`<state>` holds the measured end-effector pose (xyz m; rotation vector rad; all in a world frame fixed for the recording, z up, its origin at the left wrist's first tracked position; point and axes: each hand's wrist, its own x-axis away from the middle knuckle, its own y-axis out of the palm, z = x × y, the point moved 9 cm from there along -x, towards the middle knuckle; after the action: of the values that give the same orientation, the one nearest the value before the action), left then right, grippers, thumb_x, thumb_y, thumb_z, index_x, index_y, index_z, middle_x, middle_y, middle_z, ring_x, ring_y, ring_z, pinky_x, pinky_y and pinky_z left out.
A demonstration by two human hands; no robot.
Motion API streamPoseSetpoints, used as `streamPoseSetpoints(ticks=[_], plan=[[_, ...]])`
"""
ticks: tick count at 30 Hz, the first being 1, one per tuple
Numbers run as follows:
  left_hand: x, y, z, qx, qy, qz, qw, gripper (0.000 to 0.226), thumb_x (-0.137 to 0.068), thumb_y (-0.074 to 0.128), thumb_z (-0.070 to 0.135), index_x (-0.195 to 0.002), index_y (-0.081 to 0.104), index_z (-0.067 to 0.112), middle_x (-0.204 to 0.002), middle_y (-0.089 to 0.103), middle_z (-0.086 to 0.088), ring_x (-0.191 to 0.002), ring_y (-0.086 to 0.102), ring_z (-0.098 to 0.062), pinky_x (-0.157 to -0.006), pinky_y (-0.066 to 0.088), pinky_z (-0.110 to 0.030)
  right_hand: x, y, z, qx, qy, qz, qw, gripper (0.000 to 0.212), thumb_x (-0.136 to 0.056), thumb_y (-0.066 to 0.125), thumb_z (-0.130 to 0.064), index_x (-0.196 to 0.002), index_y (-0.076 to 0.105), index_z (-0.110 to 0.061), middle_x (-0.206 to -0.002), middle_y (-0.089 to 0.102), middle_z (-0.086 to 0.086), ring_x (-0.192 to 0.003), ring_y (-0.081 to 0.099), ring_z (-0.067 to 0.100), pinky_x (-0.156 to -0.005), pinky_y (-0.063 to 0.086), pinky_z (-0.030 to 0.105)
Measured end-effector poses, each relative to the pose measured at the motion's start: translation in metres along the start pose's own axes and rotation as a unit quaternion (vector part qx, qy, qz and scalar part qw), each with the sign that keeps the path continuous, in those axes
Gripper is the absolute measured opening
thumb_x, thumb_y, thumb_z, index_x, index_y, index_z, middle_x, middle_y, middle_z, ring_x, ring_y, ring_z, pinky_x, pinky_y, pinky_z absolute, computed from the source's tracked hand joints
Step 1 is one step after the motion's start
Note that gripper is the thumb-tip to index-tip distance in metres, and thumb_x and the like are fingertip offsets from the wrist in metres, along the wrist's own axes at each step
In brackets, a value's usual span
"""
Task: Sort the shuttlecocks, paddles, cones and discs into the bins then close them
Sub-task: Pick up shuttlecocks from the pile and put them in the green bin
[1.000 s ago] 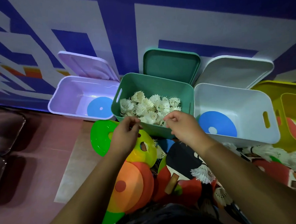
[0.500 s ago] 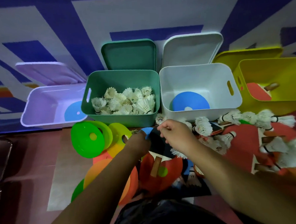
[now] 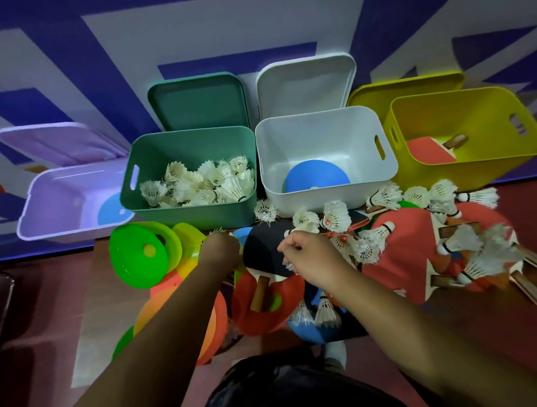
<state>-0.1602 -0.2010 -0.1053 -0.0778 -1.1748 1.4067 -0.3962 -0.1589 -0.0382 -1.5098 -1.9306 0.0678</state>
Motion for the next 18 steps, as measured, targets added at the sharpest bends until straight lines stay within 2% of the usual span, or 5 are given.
streamPoseSetpoints(ticks=[3,6,10,15,18], plan=[[0.007,-0.012,-0.003,0.071,0.027,0.022,0.997,0.024,-0.089,0.056,0.025,-0.085,0.074,0.009,-0.087,0.078,-0.017,-0.082,0.077,-0.036,-0.075,0.065,-0.052,-0.006,0.006,-0.003,0.001,0.003,-0.008,1.0,0.022,-0.102,0.055,-0.026,-0.095,0.074,-0.035,-0.085,0.076,-0.01,-0.077,0.071,0.006,-0.077,0.061,0.033],[0.019,-0.022,-0.01,0.116,0.046,0.029,0.992,0.04,-0.075,0.055,0.028,-0.103,0.078,0.011,-0.077,0.075,-0.014,-0.073,0.077,-0.035,-0.07,0.064,-0.055,-0.014,0.017,-0.01,0.008,-0.004,-0.024,1.0,0.021,-0.101,0.055,-0.024,-0.096,0.073,-0.032,-0.085,0.076,-0.008,-0.071,0.067,0.005,-0.07,0.055,0.029],[0.029,-0.023,-0.022,0.099,0.043,0.01,0.994,0.031,-0.085,0.067,0.024,-0.116,0.073,0.02,-0.083,0.078,-0.01,-0.078,0.077,-0.032,-0.074,0.064,-0.052,-0.031,0.035,-0.02,0.046,-0.009,-0.051,0.998,0.022,-0.101,0.053,-0.024,-0.094,0.072,-0.033,-0.088,0.075,-0.009,-0.075,0.068,0.007,-0.069,0.049,0.027],[0.043,-0.028,-0.02,0.046,0.078,0.021,0.996,0.034,-0.095,0.065,0.023,-0.128,0.073,0.018,-0.118,0.076,-0.014,-0.106,0.073,-0.034,-0.091,0.06,-0.046,-0.056,0.051,-0.025,0.1,0.008,-0.048,0.994,0.016,-0.097,0.054,-0.03,-0.092,0.068,-0.035,-0.099,0.074,-0.009,-0.089,0.072,0.02,-0.084,0.061,0.04],[0.043,-0.027,-0.011,0.009,0.103,0.012,0.995,0.038,-0.096,0.065,0.021,-0.133,0.07,0.015,-0.123,0.075,-0.014,-0.111,0.071,-0.032,-0.093,0.057,-0.039,-0.071,0.047,-0.018,0.091,0.038,-0.005,0.995,0.028,-0.086,0.052,-0.035,-0.112,0.063,-0.039,-0.106,0.074,0.001,-0.094,0.074,0.029,-0.085,0.063,0.048]])
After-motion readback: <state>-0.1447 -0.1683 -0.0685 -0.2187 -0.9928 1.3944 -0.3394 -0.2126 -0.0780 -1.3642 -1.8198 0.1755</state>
